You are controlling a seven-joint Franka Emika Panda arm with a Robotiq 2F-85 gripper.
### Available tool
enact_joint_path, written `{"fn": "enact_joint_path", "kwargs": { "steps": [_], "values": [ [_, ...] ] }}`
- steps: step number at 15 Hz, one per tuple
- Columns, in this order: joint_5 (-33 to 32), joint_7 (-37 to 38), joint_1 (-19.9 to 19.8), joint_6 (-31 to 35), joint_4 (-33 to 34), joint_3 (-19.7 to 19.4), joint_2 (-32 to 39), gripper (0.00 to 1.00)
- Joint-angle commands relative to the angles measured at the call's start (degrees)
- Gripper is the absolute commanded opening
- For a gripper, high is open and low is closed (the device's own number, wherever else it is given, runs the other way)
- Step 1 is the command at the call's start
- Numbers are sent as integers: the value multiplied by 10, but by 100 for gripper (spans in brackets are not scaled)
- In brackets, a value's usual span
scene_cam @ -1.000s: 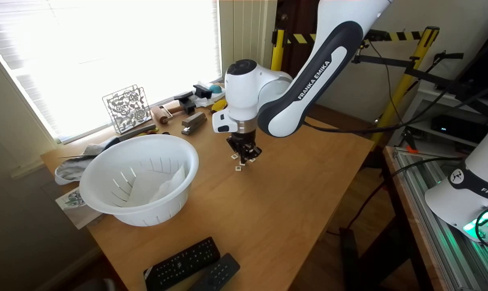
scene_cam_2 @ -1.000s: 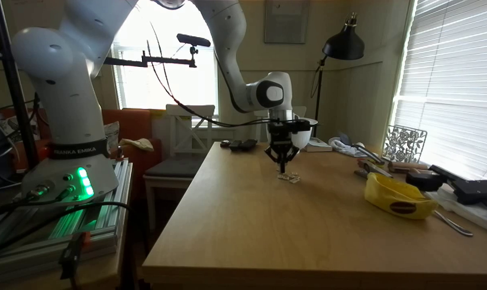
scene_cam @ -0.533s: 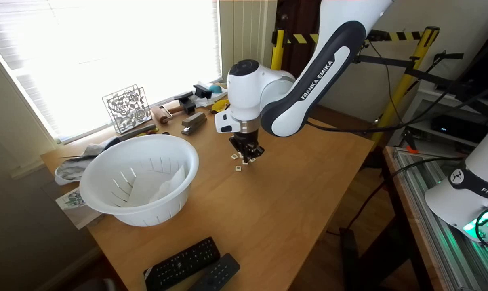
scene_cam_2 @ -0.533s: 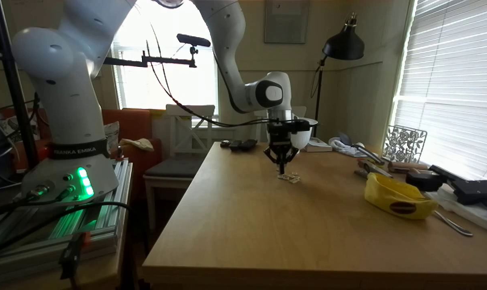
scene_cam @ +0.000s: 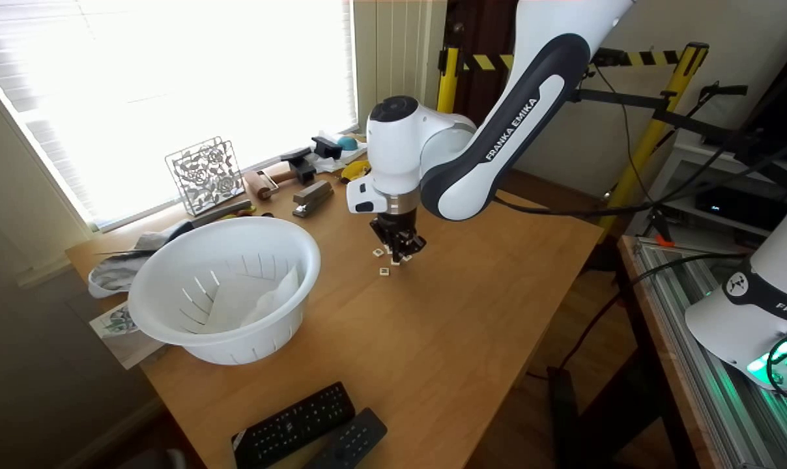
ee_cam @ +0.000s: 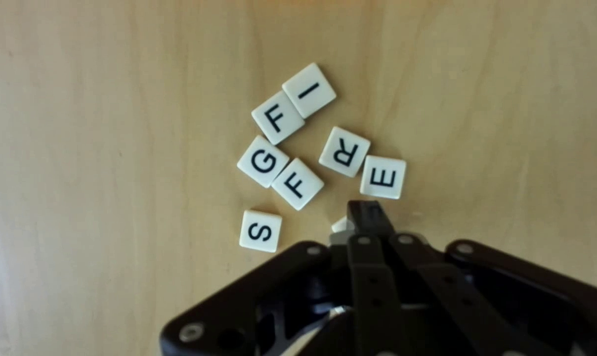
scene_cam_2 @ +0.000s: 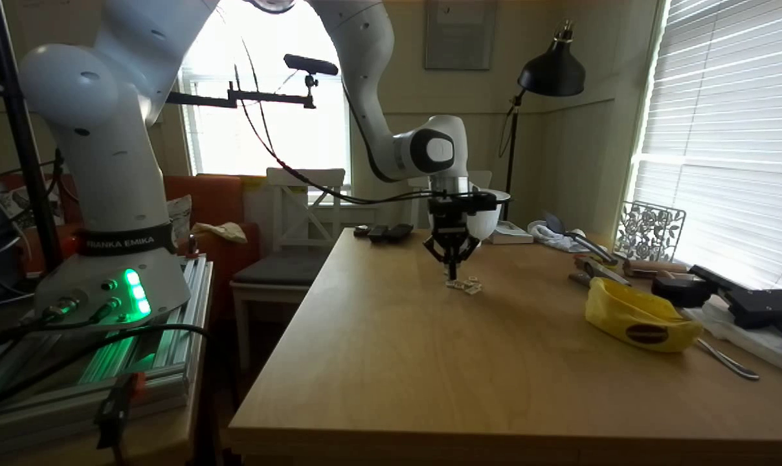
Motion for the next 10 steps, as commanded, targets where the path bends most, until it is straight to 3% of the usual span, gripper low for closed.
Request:
{"fn": "enact_joint_path", "kwargs": {
  "steps": [1,10],
  "values": [
    [-13,27,3,11,3,-7,14,0],
    [-11,46,1,17,12,-4,19,0]
  ]
}}
